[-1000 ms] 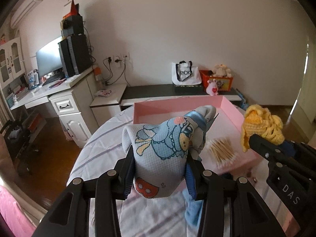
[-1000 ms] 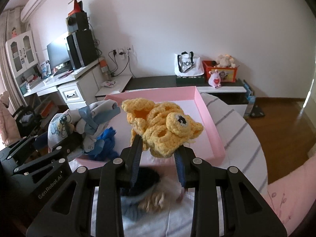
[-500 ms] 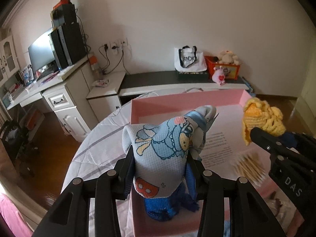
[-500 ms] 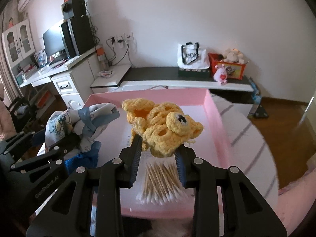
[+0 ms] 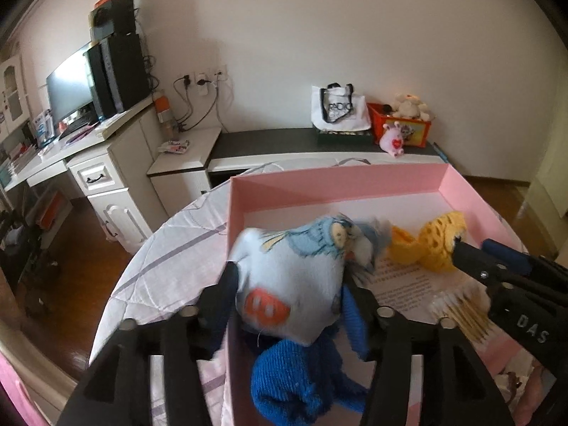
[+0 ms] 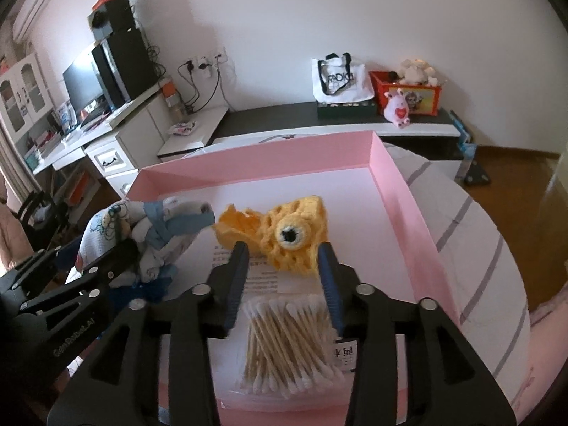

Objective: Organize soft objects
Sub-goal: 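Lower both items into the pink tray and open both grippers, then lift both tools back from the tray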

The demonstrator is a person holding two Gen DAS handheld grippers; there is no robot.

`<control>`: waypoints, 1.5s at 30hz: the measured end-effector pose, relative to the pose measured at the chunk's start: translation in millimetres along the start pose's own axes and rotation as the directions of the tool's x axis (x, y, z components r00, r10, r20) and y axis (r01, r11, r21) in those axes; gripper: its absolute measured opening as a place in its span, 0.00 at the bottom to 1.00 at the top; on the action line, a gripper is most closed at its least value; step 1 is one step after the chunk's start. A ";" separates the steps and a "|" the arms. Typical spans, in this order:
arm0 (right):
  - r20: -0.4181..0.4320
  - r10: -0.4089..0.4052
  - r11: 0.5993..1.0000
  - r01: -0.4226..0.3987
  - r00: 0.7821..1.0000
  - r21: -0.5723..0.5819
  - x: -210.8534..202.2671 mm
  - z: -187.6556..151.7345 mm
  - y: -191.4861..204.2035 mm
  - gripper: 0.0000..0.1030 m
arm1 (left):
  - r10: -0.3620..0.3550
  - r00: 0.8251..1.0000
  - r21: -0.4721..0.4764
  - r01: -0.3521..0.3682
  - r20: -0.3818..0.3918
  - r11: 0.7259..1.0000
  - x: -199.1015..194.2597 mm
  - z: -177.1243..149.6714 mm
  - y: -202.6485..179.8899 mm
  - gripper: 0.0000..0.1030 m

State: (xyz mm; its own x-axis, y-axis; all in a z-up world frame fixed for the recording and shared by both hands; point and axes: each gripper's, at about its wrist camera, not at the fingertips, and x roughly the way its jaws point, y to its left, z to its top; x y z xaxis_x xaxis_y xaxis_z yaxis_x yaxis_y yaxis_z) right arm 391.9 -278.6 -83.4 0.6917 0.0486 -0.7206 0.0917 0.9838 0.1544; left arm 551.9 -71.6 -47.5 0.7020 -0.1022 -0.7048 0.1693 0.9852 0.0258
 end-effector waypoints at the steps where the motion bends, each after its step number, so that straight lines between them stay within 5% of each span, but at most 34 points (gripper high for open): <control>1: 0.001 -0.002 1.000 0.002 1.000 0.005 -0.4 -0.2 -1.2 0.49 | 0.015 1.000 -0.008 -0.015 0.003 1.000 -1.9 -3.8 2.3 0.68; 7: 0.018 -0.025 0.999 0.024 1.000 0.034 -4.9 -0.5 -8.4 0.71 | 0.026 1.000 -0.065 -0.027 -0.004 0.998 -2.2 -18.8 8.2 0.86; 17: 0.010 -0.070 0.997 0.070 0.998 0.029 -2.5 -0.3 -8.2 0.92 | 0.026 1.000 -0.079 -0.026 0.002 0.997 -12.6 -25.4 10.8 0.92; 45: 0.040 -0.121 0.993 0.121 0.992 0.009 -43.7 -6.8 -1.5 0.97 | 0.036 0.999 -0.029 -0.036 0.016 0.999 -67.9 -39.7 -13.4 0.92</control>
State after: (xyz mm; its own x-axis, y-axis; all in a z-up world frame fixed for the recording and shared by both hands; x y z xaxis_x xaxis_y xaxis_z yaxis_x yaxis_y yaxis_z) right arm 356.7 -281.0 -56.8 0.7033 -0.0774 -0.7066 0.1807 0.9809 0.0724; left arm 474.6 -72.3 -28.2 0.7185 -0.0685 -0.6921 0.1238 0.9918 0.0304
